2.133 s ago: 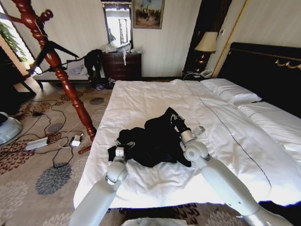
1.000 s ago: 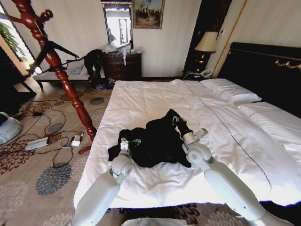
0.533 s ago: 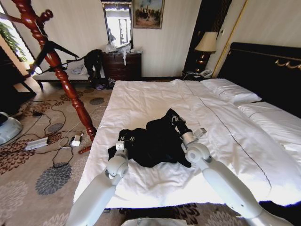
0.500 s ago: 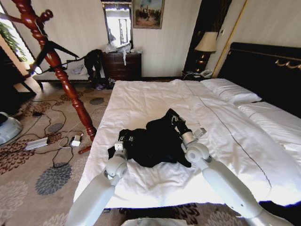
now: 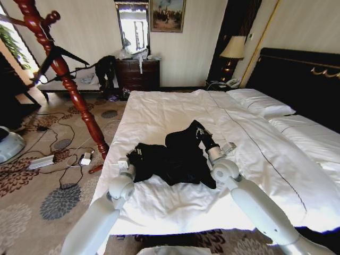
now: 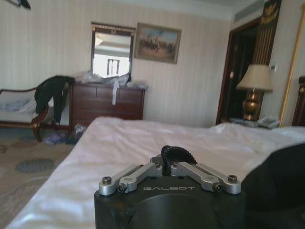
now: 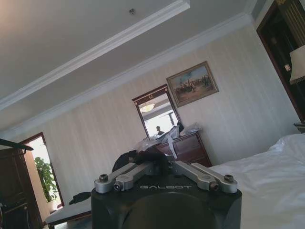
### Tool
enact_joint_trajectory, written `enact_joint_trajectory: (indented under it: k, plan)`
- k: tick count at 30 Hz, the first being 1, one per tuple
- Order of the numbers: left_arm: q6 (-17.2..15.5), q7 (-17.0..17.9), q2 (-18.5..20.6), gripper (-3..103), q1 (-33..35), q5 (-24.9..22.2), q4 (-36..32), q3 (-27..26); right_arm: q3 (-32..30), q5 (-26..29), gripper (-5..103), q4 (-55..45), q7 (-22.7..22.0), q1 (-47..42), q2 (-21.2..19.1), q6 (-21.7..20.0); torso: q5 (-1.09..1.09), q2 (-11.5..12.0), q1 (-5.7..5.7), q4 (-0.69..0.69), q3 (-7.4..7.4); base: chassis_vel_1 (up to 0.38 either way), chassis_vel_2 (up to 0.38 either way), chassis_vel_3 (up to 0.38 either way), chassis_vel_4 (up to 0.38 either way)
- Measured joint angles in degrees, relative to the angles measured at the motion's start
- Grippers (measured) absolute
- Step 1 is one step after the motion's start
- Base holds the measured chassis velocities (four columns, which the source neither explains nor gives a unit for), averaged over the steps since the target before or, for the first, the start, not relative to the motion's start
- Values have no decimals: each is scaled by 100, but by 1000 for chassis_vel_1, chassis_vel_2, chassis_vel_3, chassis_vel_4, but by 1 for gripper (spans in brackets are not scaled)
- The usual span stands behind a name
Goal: Pick up the clothes from the bed and hang them on the clothes hanger.
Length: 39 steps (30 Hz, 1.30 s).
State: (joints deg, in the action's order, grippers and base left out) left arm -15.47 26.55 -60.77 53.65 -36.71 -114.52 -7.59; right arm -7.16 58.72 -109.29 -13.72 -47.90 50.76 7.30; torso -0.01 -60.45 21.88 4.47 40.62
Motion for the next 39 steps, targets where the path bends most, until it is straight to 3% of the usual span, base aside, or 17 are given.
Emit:
enact_joint_trajectory:
  k: [2, 6, 13, 16, 18, 20, 21, 25, 26, 29, 35, 39]
  plan:
    - [0, -6, 43, 2, -83, -75, -16, -10, -11, 13, 0, -8, -7, 11, -8, 0, 0, 0, 0, 0, 0, 0, 0, 0, 0]
    - [2, -116, 541, 2, -769, -659, -100, -72, -228, 217, 0, -151, -56, 128, -154, -1, 1, 0, 0, 1, 0, 0, 0, 0, 0]
    - [139, -304, 1209, 2, -1453, -1009, -120, -12, -467, 627, 0, -364, -48, 440, -428, -22, 0, 0, 0, 0, 0, 0, 0, 0, 0]
    - [161, -321, 1755, 2, -2295, -1613, -138, 125, -571, 924, 0, -543, -26, 972, -588, -34, -1, 0, 0, -1, 1, 0, 0, 0, 0]
    - [161, -320, 1860, 2, -2518, -1761, -135, 166, -579, 982, 0, -576, -5, 1109, -628, -38, 0, 0, 0, -1, 1, 0, 0, 0, 0]
    - [121, -312, 2142, 2, -3268, -2263, -68, 301, -602, 1174, 0, -626, 48, 1496, -760, -59, 2, 0, 0, 0, 0, 0, 0, 0, 0]
    - [121, -312, 2142, 2, -3268, -2263, -68, 301, -602, 1174, 0, -626, 48, 1496, -760, -59, 2, 0, 0, 0, 0, 0, 0, 0, 0]
    - [-59, -262, 2450, 2, -4571, -3194, 142, 606, -607, 1555, 0, -524, 58, 2326, -996, -103, 1, 0, 1, -1, 0, 0, 0, 0, 0]
    - [-59, -262, 2450, 2, -4571, -3194, 142, 606, -607, 1555, 0, -524, 58, 2326, -996, -103, 1, 0, 1, -1, 0, 0, 0, 0, 0]
    - [-236, -34, 2517, 2, -5225, -3676, 153, 679, -630, 1724, 0, -457, 51, 2880, -1157, -126, 3, 0, 1, 0, 0, 0, 0, 0, 0]
    - [-256, 72, 2646, 2, -5101, -3932, -73, 301, -883, 1775, 0, -710, 53, 2909, -1424, -134, 0, -1, 0, 0, -1, 0, 0, 0, 0]
    - [-111, 256, 2832, 2, -3923, -3671, -778, -127, -1453, 1393, 0, -1318, 156, 1782, -1576, -86, -1, 0, -1, -1, -1, 0, 0, 0, 0]
